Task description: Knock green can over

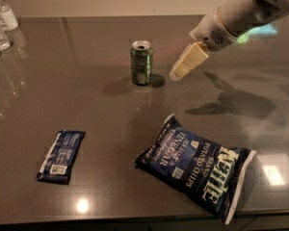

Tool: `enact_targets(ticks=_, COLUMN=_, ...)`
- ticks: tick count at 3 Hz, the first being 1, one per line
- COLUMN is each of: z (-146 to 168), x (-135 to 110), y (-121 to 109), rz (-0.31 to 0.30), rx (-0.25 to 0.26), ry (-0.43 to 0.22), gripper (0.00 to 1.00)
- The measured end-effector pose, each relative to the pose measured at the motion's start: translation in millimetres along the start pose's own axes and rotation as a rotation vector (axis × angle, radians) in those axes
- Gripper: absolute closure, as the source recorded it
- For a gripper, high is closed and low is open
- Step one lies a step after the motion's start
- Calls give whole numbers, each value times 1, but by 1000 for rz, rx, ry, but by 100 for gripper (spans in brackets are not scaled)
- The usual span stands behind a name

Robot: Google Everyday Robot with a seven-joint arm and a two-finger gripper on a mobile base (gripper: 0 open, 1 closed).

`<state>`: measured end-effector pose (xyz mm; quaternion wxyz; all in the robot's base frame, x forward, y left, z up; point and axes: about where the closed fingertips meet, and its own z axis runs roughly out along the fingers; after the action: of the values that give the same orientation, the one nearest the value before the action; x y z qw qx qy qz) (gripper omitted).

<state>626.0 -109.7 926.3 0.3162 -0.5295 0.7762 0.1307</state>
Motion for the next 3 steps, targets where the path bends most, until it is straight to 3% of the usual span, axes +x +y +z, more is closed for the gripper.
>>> enact_targets(ticks=3, z=60, x=-52, y=-9, rz=-22, rx=-62, ry=-141, gripper=0)
